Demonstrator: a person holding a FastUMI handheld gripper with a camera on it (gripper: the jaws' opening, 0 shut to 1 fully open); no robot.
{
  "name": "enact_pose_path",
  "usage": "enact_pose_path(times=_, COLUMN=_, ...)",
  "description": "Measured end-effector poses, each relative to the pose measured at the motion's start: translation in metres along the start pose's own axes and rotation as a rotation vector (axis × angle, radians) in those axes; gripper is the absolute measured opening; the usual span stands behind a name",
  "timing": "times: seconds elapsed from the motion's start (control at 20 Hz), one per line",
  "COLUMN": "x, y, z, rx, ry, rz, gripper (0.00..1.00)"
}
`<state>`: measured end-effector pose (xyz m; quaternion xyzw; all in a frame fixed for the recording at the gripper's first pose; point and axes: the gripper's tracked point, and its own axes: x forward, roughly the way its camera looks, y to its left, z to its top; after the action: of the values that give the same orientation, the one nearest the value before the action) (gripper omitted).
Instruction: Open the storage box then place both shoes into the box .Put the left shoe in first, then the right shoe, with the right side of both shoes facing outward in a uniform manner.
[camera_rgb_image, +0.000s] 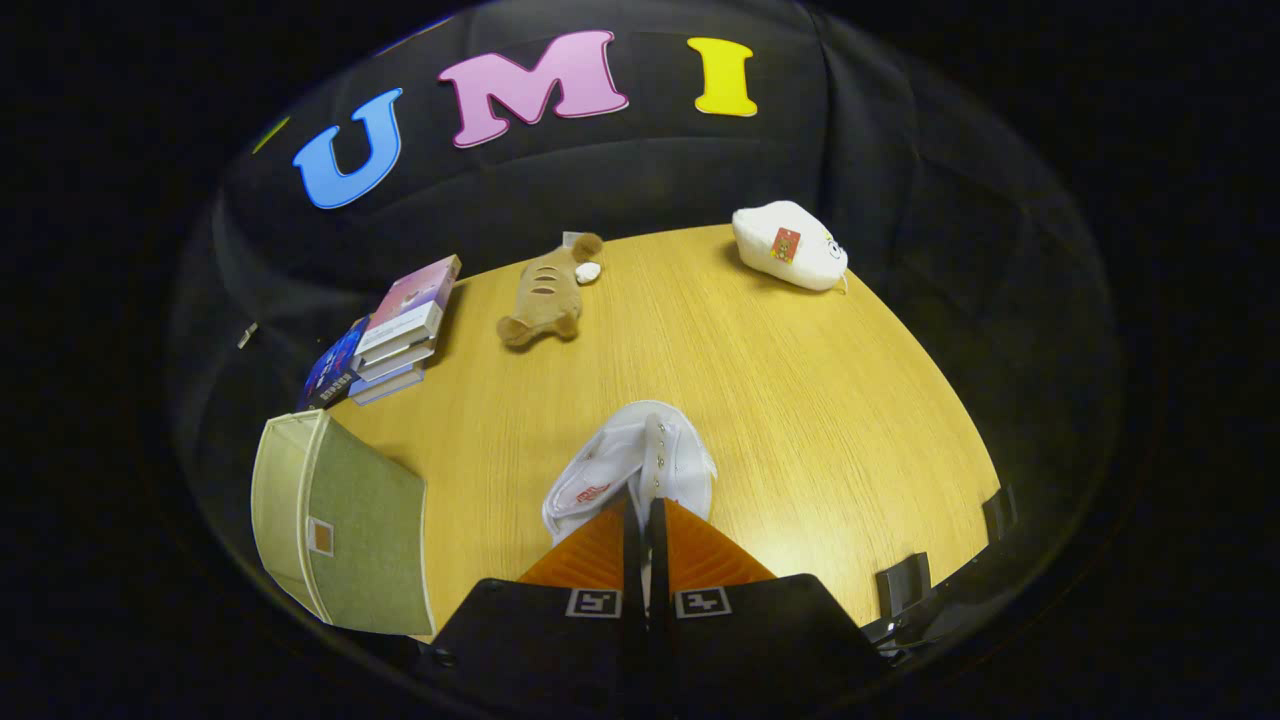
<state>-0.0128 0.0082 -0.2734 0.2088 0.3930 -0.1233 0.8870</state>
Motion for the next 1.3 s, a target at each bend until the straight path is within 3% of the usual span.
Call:
enact_pose_path(times=0.25, x=-0.047, y=0.062, z=0.030, rx=-0.012, ry=-0.075, rz=0.095, gripper=0.05)
enact_pose_path(times=0.5, x=-0.105, y=0.158, z=0.063, rx=-0.060, ry=-0.152, rz=0.251, gripper=0.05)
enact_pose_path(times=0.75, x=-0.127, y=0.263, z=0.047, rx=-0.056, ry=-0.106, rz=0.396, gripper=0.05)
enact_pose_path(times=1.0, x=-0.107, y=0.329, z=0.011, rx=-0.034, ry=-0.046, rz=0.401, gripper=0.05)
enact_pose_path(times=1.1, x=-0.094, y=0.323, z=0.039, rx=-0.091, ry=-0.176, rz=0.315, gripper=0.05)
enact_pose_path(times=1.15, x=-0.085, y=0.321, z=0.039, rx=-0.123, ry=-0.164, rz=0.288, gripper=0.05)
enact_pose_path(times=1.3, x=-0.073, y=0.340, z=-0.007, rx=-0.069, ry=-0.024, rz=0.344, gripper=0.05)
